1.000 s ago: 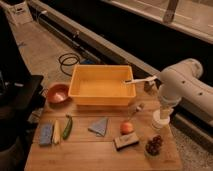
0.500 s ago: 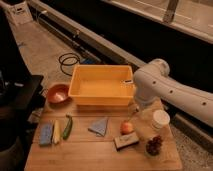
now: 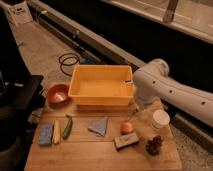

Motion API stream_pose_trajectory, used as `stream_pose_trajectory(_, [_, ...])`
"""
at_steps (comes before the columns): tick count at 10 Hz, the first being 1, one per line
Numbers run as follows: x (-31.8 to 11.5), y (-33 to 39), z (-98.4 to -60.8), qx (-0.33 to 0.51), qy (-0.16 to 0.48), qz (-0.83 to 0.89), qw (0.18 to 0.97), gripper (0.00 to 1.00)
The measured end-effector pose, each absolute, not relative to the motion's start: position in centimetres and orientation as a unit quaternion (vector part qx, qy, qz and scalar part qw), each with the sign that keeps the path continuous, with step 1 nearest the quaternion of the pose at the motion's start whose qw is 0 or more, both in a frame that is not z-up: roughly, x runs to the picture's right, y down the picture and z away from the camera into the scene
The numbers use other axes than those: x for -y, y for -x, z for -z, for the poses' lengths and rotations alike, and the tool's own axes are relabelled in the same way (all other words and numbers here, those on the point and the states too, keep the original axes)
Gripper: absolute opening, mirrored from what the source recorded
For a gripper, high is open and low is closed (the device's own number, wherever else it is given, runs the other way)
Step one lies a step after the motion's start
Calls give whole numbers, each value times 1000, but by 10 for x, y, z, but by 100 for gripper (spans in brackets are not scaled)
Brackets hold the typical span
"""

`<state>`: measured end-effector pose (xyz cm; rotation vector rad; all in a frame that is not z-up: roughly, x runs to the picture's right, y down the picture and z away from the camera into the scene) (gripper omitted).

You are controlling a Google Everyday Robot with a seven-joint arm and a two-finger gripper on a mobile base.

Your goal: Place apple in table surface

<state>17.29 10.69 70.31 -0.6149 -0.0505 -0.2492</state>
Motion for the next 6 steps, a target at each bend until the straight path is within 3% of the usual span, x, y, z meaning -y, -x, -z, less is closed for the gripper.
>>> stream_pose_trajectory(6, [-164, -155, -768, 62, 351, 83, 931, 65])
